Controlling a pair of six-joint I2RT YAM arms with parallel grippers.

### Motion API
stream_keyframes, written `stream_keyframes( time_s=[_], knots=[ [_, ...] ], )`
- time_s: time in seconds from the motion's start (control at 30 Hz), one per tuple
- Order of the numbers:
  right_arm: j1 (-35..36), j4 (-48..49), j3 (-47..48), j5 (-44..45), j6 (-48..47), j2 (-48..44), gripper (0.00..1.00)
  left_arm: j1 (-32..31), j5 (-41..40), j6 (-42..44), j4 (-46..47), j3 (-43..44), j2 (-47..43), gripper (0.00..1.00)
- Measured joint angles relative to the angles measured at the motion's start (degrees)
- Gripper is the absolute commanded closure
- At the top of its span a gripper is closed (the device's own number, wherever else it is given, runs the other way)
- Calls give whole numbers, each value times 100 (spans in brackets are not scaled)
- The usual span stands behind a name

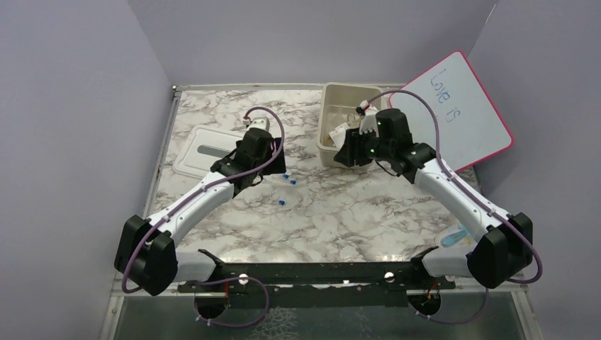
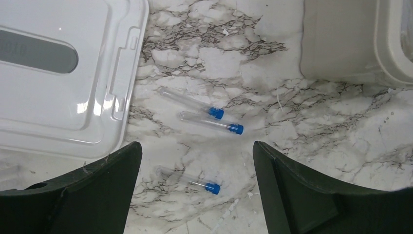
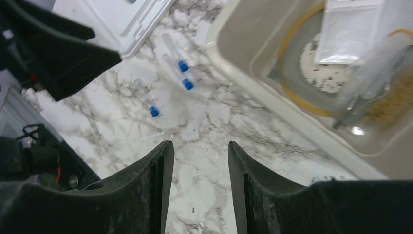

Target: Organize the chemistry lab equipment

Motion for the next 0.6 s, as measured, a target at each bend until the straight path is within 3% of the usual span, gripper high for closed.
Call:
stream_keyframes(
  time_s=[0.27,0.6],
  knots=[
    [1176,428,-365,304,168,367,50,664,404,-223,-247,55,188,13],
    [2424,1078,-525,1005,529,1635,49,962,234,-234,-638,116,-514,10]
  ],
)
